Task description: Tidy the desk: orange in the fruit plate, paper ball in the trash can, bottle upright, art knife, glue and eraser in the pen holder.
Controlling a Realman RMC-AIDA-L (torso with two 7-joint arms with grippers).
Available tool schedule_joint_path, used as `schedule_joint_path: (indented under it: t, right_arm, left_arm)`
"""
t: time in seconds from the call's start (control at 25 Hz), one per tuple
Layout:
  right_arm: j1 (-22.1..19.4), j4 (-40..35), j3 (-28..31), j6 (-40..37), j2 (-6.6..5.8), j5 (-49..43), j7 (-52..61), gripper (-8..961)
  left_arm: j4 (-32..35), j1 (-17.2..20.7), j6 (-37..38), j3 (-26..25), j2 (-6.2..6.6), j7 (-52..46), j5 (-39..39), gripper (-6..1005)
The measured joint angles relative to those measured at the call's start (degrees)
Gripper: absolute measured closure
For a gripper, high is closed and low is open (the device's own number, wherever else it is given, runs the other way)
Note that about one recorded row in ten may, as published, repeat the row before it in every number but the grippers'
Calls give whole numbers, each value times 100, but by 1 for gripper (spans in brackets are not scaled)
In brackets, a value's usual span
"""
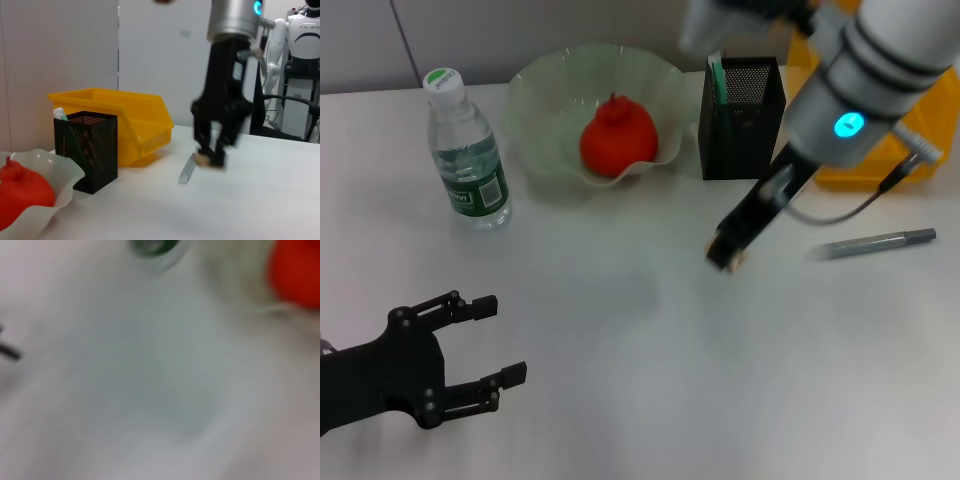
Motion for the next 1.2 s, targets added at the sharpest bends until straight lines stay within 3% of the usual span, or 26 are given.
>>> schedule_joint_path:
  t: [0.24,0.56,1.08,1.2]
  right_arm:
    - [-197,-535,816,52,-137,-298,-616,685]
    - [-228,-520,1382,835,-240,-700,-1148,683]
    - [45,819,1453,2740,-292,-834,-1932,680]
    - [59,1095,1444,3220,-254,-803,-2134,679]
  left_arm:
    - [0,-2,2,0,0,-2,0,188]
    - [-51,-17,3,-29,0,18,0,188]
    - [-61,-64,-51,-23,-26,6,0,189]
    - [-62,-64,-57,-40,-32,4,0,189]
